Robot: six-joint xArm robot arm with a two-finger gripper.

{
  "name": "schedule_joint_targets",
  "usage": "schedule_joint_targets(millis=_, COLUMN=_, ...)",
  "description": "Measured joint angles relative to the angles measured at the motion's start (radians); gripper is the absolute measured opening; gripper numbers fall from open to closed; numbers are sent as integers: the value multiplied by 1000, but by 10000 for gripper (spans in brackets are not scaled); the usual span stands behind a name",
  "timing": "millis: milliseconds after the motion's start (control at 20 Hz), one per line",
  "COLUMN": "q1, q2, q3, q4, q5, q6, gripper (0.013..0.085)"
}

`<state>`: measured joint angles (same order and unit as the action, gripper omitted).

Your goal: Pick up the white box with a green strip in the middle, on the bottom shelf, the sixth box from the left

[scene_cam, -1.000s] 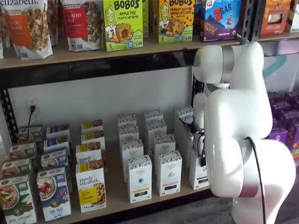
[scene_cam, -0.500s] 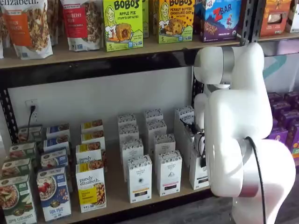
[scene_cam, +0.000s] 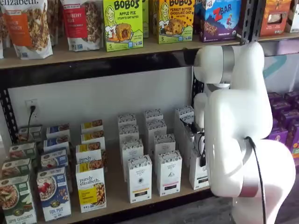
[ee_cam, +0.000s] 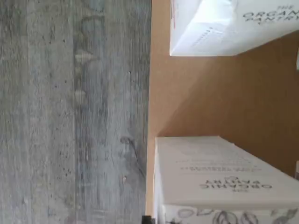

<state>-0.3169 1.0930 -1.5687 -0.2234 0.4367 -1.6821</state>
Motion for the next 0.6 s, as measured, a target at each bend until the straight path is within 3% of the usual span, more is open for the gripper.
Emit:
schedule_joint_targets(millis=200, q1=0, q2=-9, q3=8, q4=-4, q5=5, q6=3, gripper=490)
schedule_joint_targets(millis=600, q1=-9, q2=-66, q3=89, q4=-86, q5=-31, q6=72, gripper=490)
